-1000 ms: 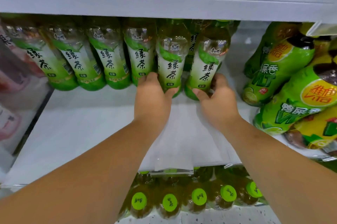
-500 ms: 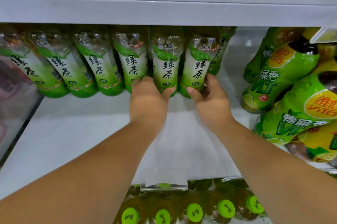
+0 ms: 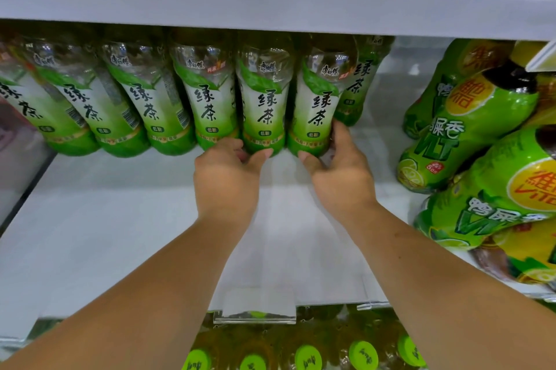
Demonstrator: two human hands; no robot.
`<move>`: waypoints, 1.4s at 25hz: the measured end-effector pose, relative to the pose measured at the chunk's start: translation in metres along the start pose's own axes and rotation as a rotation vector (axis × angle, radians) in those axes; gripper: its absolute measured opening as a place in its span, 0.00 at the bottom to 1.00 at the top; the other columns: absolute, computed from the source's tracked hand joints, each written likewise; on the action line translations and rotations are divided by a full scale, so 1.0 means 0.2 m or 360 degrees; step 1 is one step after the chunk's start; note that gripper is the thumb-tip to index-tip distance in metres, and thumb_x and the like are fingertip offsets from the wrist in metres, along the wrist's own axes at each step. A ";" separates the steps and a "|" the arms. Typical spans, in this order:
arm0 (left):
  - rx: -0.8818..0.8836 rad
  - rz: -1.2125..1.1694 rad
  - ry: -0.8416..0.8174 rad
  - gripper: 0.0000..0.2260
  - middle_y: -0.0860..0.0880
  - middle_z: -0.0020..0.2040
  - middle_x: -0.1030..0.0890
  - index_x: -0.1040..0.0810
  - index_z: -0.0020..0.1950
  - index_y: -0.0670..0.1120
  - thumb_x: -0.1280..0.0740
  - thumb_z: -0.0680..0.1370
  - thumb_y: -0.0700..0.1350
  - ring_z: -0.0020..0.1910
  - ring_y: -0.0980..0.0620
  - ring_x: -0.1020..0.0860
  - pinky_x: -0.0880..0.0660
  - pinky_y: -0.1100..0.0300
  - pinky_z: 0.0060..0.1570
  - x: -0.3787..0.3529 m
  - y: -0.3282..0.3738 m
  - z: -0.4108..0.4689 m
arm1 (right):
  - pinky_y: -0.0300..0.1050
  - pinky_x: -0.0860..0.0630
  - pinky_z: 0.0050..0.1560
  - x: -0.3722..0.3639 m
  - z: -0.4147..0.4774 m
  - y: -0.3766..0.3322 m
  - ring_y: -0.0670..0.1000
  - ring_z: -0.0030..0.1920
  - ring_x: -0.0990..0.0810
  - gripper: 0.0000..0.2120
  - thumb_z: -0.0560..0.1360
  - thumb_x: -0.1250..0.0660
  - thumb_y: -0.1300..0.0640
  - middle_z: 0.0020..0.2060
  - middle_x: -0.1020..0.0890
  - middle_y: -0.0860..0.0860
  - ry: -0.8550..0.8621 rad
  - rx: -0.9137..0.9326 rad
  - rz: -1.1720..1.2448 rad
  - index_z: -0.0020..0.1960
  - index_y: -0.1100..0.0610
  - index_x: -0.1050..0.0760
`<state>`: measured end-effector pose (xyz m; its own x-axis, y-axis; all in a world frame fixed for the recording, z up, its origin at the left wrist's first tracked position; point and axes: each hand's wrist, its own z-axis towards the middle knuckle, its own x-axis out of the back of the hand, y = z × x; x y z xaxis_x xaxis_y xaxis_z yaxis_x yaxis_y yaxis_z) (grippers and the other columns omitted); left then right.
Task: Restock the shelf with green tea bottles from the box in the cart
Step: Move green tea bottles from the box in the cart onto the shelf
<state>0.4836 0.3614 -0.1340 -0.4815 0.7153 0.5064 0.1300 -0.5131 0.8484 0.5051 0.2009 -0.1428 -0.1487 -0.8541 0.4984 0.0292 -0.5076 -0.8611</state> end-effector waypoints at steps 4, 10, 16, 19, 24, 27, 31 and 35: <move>0.0000 0.0051 0.0001 0.14 0.53 0.36 0.19 0.21 0.40 0.46 0.25 0.73 0.55 0.39 0.50 0.20 0.22 0.52 0.44 -0.01 0.00 0.00 | 0.39 0.27 0.54 -0.01 0.00 0.00 0.26 0.44 0.25 0.26 0.74 0.27 0.49 0.53 0.21 0.36 0.0025 -0.0010 -0.0050 0.69 0.42 0.31; -0.0019 0.0033 0.0010 0.14 0.53 0.35 0.19 0.21 0.38 0.45 0.26 0.73 0.55 0.39 0.49 0.20 0.22 0.50 0.43 -0.01 -0.01 -0.01 | 0.50 0.24 0.62 -0.03 0.01 0.01 0.45 0.60 0.23 0.30 0.73 0.32 0.40 0.63 0.21 0.44 0.0046 0.0013 -0.0267 0.73 0.41 0.36; -0.0004 0.0003 -0.0020 0.14 0.54 0.33 0.20 0.21 0.36 0.46 0.26 0.74 0.54 0.37 0.49 0.21 0.22 0.51 0.40 -0.01 -0.02 -0.01 | 0.46 0.29 0.57 -0.02 0.01 -0.01 0.52 0.61 0.26 0.29 0.77 0.33 0.43 0.61 0.23 0.50 0.0005 -0.0020 -0.0459 0.76 0.44 0.38; -0.0026 -0.0006 -0.0029 0.15 0.53 0.33 0.20 0.22 0.36 0.45 0.27 0.74 0.54 0.36 0.48 0.22 0.23 0.52 0.38 -0.01 -0.02 -0.01 | 0.49 0.30 0.61 -0.02 0.01 -0.02 0.55 0.64 0.29 0.30 0.79 0.36 0.43 0.62 0.24 0.51 -0.0014 0.0013 -0.0571 0.77 0.49 0.41; -0.0085 -0.0025 -0.0076 0.15 0.52 0.34 0.20 0.22 0.37 0.45 0.28 0.76 0.55 0.36 0.49 0.22 0.23 0.54 0.38 0.00 -0.04 -0.01 | 0.52 0.31 0.65 -0.03 0.03 -0.01 0.57 0.67 0.31 0.34 0.80 0.39 0.43 0.65 0.25 0.55 -0.0070 -0.0020 -0.0665 0.80 0.51 0.48; -0.0153 -0.0099 -0.0181 0.14 0.51 0.37 0.19 0.20 0.41 0.45 0.28 0.75 0.56 0.39 0.50 0.21 0.23 0.55 0.41 0.04 -0.06 0.00 | 0.55 0.31 0.69 -0.02 0.06 -0.03 0.58 0.69 0.30 0.38 0.77 0.38 0.41 0.69 0.26 0.54 -0.0170 -0.0078 -0.0532 0.81 0.48 0.49; -0.0113 -0.0155 -0.0426 0.16 0.49 0.48 0.17 0.18 0.54 0.45 0.28 0.76 0.57 0.48 0.51 0.20 0.23 0.60 0.50 0.13 -0.07 0.00 | 0.38 0.32 0.62 0.00 0.02 -0.10 0.48 0.65 0.26 0.25 0.81 0.37 0.48 0.63 0.24 0.43 -0.0212 -0.0240 -0.0061 0.76 0.48 0.36; -0.0053 -0.0167 -0.0626 0.23 0.51 0.58 0.19 0.23 0.68 0.47 0.34 0.78 0.59 0.56 0.52 0.21 0.25 0.57 0.59 0.25 -0.01 -0.06 | 0.40 0.30 0.56 0.06 -0.12 -0.24 0.47 0.56 0.23 0.11 0.81 0.36 0.48 0.55 0.21 0.43 -0.0158 -0.0473 0.0241 0.63 0.47 0.28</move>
<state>0.4493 0.3935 -0.1121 -0.1216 0.8882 0.4431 0.0669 -0.4381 0.8964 0.4782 0.2179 -0.0990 -0.0672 -0.9315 0.3574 -0.2477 -0.3314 -0.9104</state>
